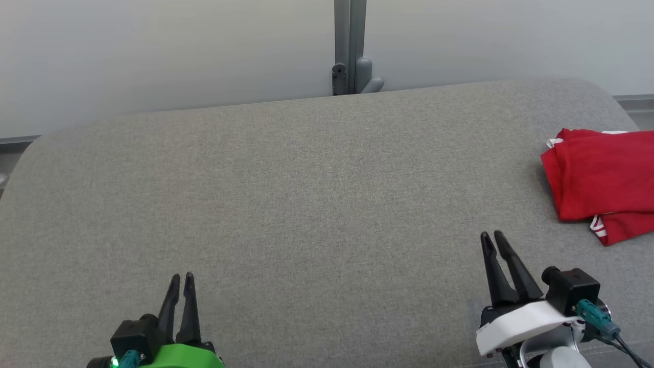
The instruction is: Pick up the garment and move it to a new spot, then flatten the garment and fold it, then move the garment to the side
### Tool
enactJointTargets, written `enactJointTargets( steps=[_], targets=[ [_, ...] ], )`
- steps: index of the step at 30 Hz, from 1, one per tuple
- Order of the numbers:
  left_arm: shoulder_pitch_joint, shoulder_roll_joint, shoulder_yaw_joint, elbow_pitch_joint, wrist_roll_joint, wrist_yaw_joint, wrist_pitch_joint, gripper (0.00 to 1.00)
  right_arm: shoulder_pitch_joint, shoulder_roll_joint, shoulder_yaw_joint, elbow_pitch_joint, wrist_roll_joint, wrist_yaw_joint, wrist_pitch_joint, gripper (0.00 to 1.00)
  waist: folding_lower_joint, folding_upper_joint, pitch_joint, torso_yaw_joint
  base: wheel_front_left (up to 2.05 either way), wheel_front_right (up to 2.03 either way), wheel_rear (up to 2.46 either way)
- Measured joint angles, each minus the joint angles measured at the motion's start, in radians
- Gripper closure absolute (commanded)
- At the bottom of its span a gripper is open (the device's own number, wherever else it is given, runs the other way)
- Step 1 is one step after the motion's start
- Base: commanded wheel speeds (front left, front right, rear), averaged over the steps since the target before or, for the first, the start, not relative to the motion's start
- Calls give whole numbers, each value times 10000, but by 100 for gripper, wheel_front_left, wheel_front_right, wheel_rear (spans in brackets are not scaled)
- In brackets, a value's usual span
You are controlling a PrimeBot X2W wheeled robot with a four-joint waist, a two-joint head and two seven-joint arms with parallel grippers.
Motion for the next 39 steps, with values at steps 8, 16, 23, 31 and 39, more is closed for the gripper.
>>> enactJointTargets(
  steps=[8, 16, 23, 31, 39],
  targets=[
    [127, -27, 81, 293, -874, -67, 253, 100, 233, 2, -48, 303, 968, -2, 196, 100, 0, 0, 4, -2, 0, 0, 0],
    [67, -44, 251, 286, -2270, -236, 546, 100, 196, -102, -207, 383, 2516, -2, 533, 100, 0, 0, 13, -6, 0, 0, 0],
    [-71, -73, 397, 265, -3534, -405, 823, 100, 115, -188, -355, 449, 3902, -2, 813, 100, 0, 0, 21, -9, 0, 0, 0],
    [-208, -96, 545, 236, -4696, -541, 1076, 100, 28, -244, -516, 508, 5150, -2, 1110, 100, 0, 0, 28, -13, 0, 0, 0],
    [-314, -127, 656, 221, -5580, -650, 1273, 100, -33, -276, -642, 552, 6140, -2, 1336, 100, 0, 1, 35, -16, 0, 0, 0]
  ],
)
